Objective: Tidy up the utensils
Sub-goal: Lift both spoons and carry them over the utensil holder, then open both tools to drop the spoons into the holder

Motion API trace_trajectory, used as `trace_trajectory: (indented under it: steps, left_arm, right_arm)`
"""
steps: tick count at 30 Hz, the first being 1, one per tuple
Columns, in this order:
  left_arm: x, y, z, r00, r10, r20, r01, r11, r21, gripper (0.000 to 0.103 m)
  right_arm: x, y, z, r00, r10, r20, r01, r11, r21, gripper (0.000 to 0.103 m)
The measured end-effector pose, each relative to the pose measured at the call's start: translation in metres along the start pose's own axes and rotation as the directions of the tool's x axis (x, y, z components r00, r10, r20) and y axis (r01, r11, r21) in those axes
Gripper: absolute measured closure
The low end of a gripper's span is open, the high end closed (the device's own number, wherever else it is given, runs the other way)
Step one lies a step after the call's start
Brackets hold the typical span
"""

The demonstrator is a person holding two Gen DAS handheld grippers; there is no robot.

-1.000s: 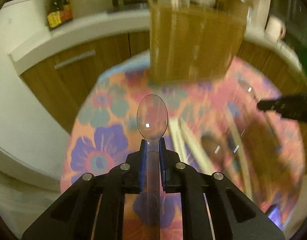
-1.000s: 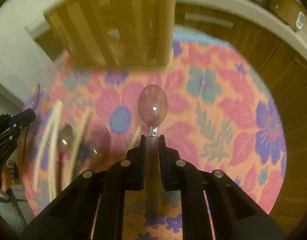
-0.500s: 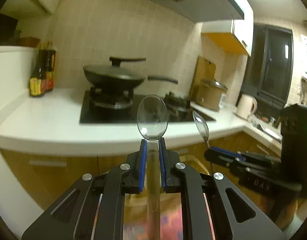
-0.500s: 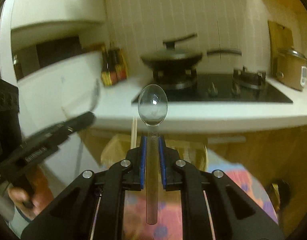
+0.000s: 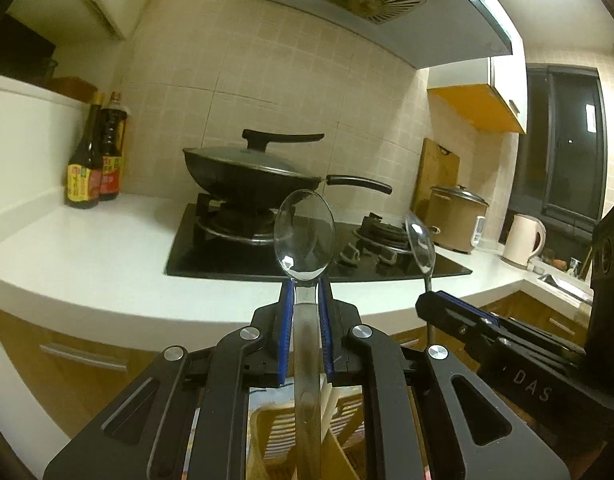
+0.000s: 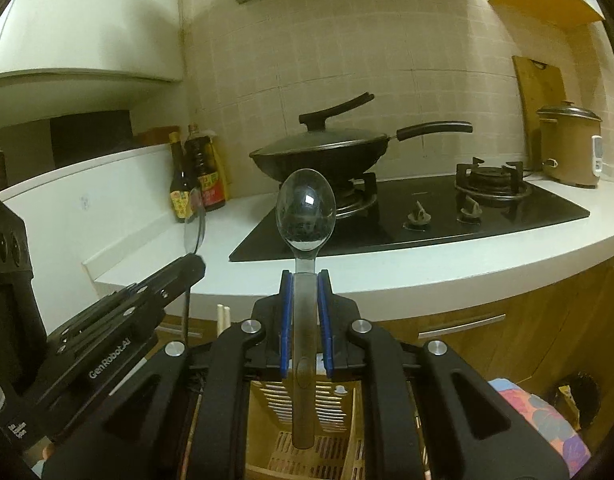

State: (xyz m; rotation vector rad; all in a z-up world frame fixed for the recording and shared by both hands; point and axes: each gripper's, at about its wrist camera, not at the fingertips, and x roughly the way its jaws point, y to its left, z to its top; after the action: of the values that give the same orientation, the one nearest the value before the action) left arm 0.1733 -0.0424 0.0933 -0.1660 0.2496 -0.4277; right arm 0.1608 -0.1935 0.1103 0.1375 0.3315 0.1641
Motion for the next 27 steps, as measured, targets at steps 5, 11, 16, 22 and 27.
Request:
trace_trajectory:
  steps: [5, 11, 16, 22, 27]
  left_arm:
    - [-0.006, 0.01, -0.006, 1.0, -0.008, -0.02, 0.008, 1.0, -0.002, 0.083]
    - [-0.03, 0.017, -0.011, 0.998, -0.029, -0.051, 0.027, 0.999, -0.038, 0.074]
    - [-0.062, 0.02, -0.02, 0.994, -0.063, -0.092, 0.057, 0.996, -0.064, 0.059]
    - [-0.105, 0.014, -0.046, 0.977, -0.035, -0.211, 0.029, 0.999, -0.03, 0.052]
    - [-0.131, 0.012, -0.088, 0.927, 0.022, -0.375, -0.023, 1.0, 0.001, 0.052]
  right_arm:
    - [-0.01, -0.005, -0.009, 0.999, 0.032, -0.021, -0.032, 0.999, 0.017, 0.092]
    - [-0.04, -0.013, -0.021, 0.995, 0.075, -0.064, -0.071, 0.995, 0.064, 0.077]
    - [-0.078, -0.014, -0.042, 0.991, 0.073, -0.111, -0.065, 0.995, 0.077, 0.071]
    - [-0.106, -0.012, -0.078, 0.969, 0.026, -0.247, -0.013, 0.998, 0.053, 0.071]
    - [-0.122, -0.012, -0.119, 0.918, -0.013, -0.395, 0.031, 0.999, 0.038, 0.071]
